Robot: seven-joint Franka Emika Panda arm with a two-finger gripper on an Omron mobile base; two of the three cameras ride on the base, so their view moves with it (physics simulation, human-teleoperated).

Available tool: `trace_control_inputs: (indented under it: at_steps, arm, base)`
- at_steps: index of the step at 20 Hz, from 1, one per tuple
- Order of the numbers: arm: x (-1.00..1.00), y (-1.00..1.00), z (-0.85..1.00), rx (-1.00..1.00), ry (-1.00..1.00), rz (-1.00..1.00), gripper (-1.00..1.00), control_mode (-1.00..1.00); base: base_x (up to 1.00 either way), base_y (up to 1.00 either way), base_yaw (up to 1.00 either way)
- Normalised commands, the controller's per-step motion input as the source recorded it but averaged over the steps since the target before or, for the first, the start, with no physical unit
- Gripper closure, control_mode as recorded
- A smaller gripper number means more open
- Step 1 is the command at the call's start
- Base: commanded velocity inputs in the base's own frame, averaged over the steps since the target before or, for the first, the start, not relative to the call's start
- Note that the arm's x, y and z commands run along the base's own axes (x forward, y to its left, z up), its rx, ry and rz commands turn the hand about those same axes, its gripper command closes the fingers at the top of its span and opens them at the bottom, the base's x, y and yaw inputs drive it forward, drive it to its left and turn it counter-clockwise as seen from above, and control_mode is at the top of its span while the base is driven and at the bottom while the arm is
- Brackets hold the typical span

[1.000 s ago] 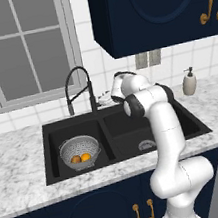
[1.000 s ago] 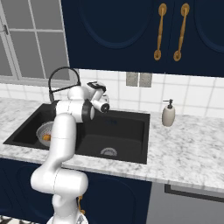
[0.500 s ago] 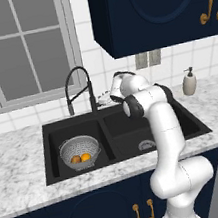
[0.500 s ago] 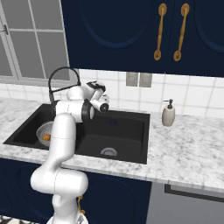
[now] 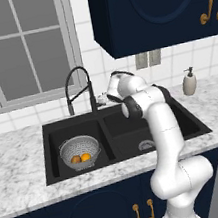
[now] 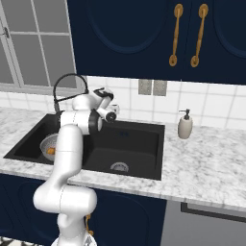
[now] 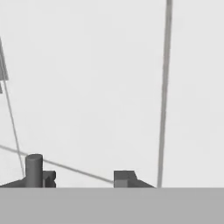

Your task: Put the colander in the sink, put the apple, orange in the colander, and turn on the sink faucet and pour water over the colander.

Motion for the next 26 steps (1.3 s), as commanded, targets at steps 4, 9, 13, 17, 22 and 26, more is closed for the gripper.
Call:
trace_control_inputs:
  at_steps: [4,9,13,17,22,26]
  arm:
    - [0.18,-0.54,-0.16,0.0,0.09,-0.16,1.0,-1.0]
    - [0.19,-0.62,-0.13,0.0,0.07,-0.15,1.0,-1.0]
    - [0.2,-0.69,-0.1,0.0,0.06,-0.14,1.0,-1.0]
    - [0.13,-0.82,-0.11,0.0,0.07,-0.12,1.0,-1.0]
    - [0.11,-0.91,-0.11,0.0,0.08,-0.1,1.0,-1.0]
    - [0.12,-0.94,-0.13,0.0,0.11,-0.1,1.0,-1.0]
  base:
    - [0.0,0.0,0.0]
    - [0.0,0.0,0.0]
    - [0.0,0.0,0.0]
    - [0.0,0.0,0.0]
    - [0.0,0.0,0.0]
    - [0.0,0.0,0.0]
